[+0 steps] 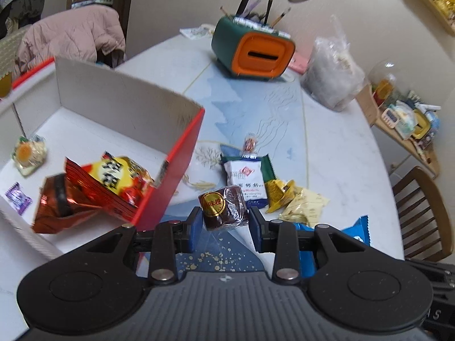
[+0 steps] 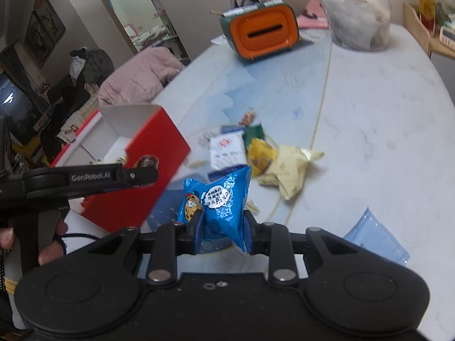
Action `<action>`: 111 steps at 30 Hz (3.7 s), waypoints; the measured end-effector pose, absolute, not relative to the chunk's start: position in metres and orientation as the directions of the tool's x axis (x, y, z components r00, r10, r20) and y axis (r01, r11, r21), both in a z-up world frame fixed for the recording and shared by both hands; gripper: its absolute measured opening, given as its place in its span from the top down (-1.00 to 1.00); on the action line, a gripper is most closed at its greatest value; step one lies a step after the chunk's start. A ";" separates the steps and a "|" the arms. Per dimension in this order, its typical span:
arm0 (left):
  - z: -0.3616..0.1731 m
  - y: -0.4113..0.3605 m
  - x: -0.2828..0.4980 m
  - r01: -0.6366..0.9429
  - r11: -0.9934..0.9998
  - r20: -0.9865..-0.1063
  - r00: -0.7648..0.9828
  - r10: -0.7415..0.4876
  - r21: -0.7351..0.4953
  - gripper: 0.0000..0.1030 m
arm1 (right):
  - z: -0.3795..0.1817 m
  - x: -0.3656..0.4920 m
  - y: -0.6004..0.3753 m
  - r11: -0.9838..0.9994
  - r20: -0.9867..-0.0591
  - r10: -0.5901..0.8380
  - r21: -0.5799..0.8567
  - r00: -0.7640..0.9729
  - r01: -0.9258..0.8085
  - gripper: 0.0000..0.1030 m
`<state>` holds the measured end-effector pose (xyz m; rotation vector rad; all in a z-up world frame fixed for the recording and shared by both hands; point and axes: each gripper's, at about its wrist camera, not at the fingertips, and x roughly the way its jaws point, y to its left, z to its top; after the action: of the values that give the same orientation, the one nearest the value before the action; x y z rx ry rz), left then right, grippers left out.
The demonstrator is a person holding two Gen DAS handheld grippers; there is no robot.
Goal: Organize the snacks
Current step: 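Carry the blue packet and brown cake into the red box and release both, then withdraw both tools from the box toward the remaining snacks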
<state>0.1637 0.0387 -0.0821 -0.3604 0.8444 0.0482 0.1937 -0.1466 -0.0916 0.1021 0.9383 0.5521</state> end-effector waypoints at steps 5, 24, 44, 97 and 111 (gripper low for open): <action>-0.059 0.055 0.146 -0.170 0.942 -0.711 0.697 -0.093 -0.290 0.34 | -0.066 0.183 -0.131 0.855 -0.710 0.495 0.294 0.501 -0.427 0.48; -0.003 0.169 0.110 -0.202 0.954 -0.654 0.757 0.009 -0.221 0.34 | -0.022 0.159 -0.007 0.827 -0.648 0.532 0.257 0.545 -0.501 0.48; -0.055 0.268 0.180 -0.179 0.981 -0.762 0.644 0.064 -0.069 0.33 | -0.072 0.216 0.109 0.873 -0.728 0.422 0.164 0.541 -0.460 0.48; -0.052 0.271 0.192 -0.024 0.990 -0.767 0.635 -0.094 -0.140 -0.01 | -0.069 0.222 0.123 0.869 -0.746 0.434 0.200 0.505 -0.452 0.02; -0.014 0.223 0.147 0.119 0.979 -0.678 0.707 -0.201 -0.166 -0.27 | -0.025 0.172 0.075 0.873 -0.667 0.460 0.220 0.586 -0.435 -0.29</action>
<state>0.1468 0.2234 -0.0142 -0.1129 0.7658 -0.1778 0.1715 0.0752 -0.0254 0.0342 0.7880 0.5216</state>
